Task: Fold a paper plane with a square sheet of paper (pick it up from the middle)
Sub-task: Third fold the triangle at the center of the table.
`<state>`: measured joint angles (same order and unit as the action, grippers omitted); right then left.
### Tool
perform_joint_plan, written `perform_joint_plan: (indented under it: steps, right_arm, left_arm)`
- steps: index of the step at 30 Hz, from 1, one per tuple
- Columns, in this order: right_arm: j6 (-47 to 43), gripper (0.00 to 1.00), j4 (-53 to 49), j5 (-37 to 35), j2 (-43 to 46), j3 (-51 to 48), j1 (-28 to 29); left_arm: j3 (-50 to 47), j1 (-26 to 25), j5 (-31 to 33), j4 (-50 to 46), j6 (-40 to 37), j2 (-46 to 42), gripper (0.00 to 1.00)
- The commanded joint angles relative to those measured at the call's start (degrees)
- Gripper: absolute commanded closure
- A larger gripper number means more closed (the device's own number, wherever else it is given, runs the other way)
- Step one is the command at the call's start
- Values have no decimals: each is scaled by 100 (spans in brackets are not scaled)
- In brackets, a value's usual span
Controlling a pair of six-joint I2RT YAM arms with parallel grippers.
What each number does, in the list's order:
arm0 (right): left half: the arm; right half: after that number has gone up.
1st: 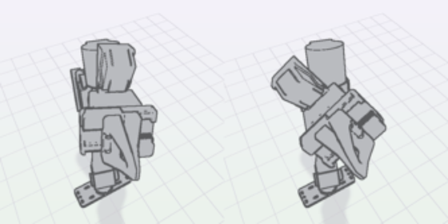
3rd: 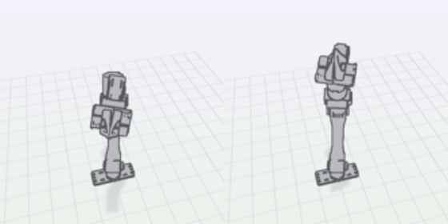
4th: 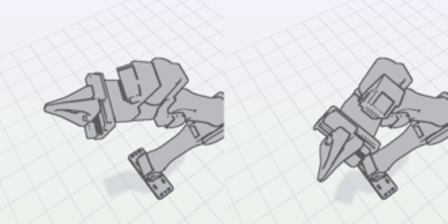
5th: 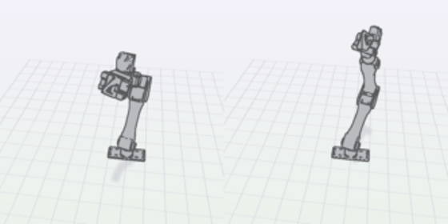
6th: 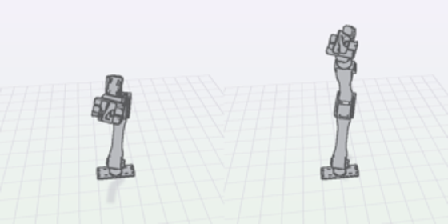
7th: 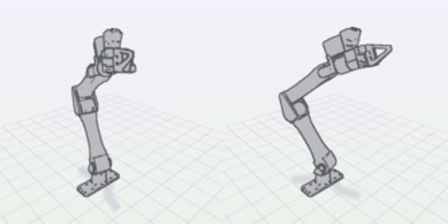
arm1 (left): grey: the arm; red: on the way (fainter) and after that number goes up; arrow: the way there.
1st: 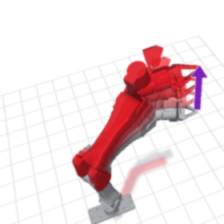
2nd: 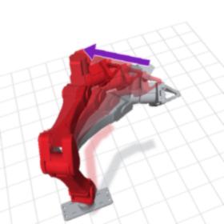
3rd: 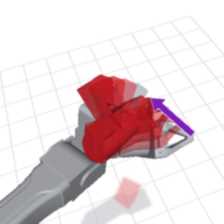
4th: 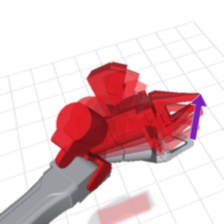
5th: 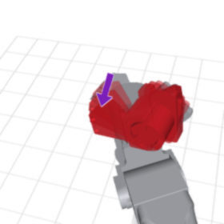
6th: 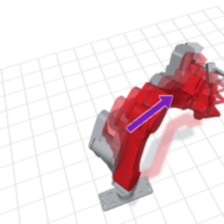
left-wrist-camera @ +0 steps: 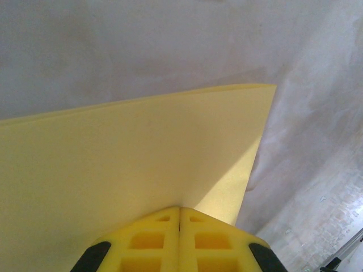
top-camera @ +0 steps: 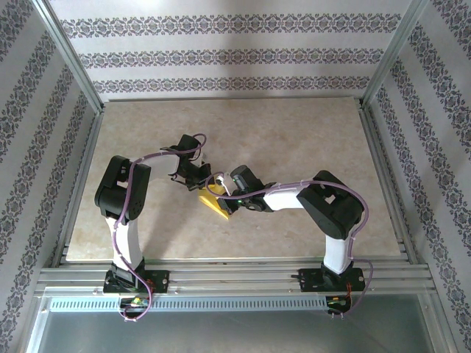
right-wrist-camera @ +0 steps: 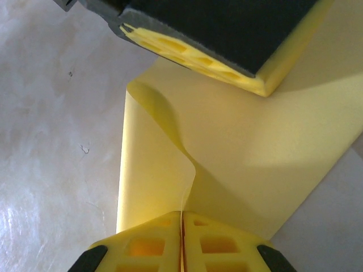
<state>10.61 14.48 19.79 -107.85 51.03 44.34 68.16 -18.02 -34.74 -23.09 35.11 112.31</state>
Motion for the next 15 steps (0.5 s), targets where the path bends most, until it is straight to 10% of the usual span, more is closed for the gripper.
perform_joint_plan:
  steps: [1, 15]
  right_arm:
    - [33, 90, -112, -2, -127, 161, -62]
    - [20, 90, -129, 16, -139, 127, -64]
  left_arm:
    - [-84, -79, -9, -178, 9, 77, 98]
    - [-310, 277, -42, -51, 246, -625, 91]
